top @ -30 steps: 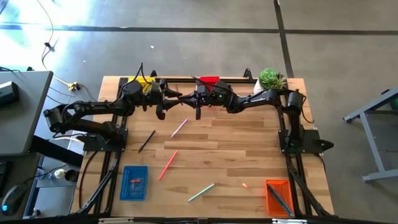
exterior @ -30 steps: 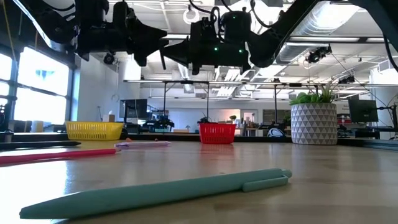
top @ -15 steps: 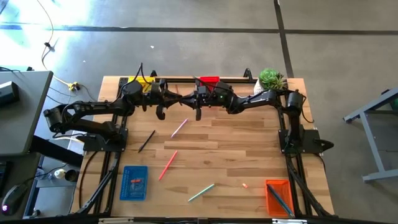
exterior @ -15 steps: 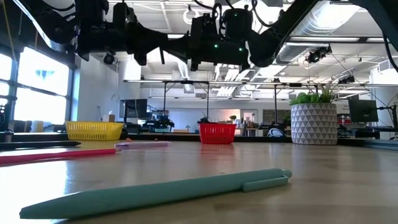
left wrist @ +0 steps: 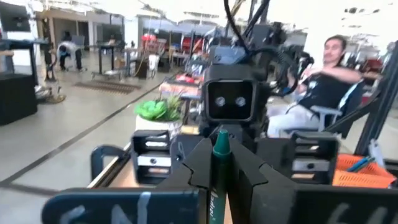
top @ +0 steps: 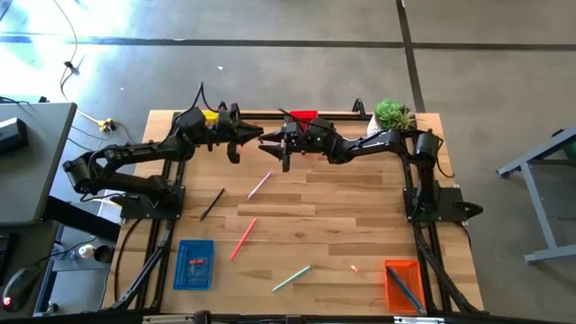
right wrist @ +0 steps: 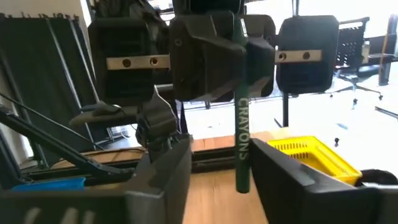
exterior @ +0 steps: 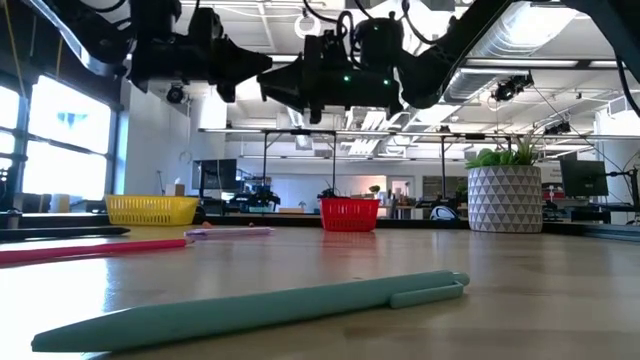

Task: Sort crayons/erasers/pens/pencils in bins
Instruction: Put the green crayon from the red bin into the yellow bin

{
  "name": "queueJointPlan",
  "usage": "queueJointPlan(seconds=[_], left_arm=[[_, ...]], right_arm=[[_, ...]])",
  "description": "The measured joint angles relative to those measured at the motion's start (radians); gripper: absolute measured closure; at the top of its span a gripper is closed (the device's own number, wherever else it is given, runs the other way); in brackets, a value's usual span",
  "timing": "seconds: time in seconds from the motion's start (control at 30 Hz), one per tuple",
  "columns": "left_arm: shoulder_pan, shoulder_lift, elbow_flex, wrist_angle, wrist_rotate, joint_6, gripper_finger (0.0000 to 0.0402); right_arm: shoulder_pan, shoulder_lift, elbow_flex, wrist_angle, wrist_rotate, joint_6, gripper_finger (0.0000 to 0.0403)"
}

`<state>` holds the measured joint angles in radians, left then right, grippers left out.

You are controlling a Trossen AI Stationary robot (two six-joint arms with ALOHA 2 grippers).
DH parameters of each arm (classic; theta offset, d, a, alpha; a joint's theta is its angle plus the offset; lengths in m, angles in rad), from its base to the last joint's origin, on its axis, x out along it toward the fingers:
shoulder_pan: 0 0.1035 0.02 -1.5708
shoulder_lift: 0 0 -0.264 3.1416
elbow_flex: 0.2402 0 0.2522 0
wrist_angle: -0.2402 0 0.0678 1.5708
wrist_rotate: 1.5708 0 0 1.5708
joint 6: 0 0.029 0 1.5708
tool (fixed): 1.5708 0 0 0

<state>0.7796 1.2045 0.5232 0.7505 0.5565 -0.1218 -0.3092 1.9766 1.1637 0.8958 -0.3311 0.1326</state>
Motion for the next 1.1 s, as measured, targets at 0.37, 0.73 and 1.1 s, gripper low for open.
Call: queueJointPlan(seconds=[0.37,0.73,1.1], left_arm=[[0.100,0.000,0.131,-0.323,-0.031,0.144,0.0395],[0.217,-0.006,0.135,-0.694,-0.404,0.297,0.0395],[0.287,0.048,0.135,-0.883,-0.749,0.296,0.0396]], right_arm=[[-0.037,-0.002,0.000,-0.145,-0.027,-0.036,0.0229],[-0.039,-0.003,0.000,-0.266,-0.011,-0.151,0.0360],[-0.038,-0.003,0.000,-0.269,-0.009,-0.186,0.0393]])
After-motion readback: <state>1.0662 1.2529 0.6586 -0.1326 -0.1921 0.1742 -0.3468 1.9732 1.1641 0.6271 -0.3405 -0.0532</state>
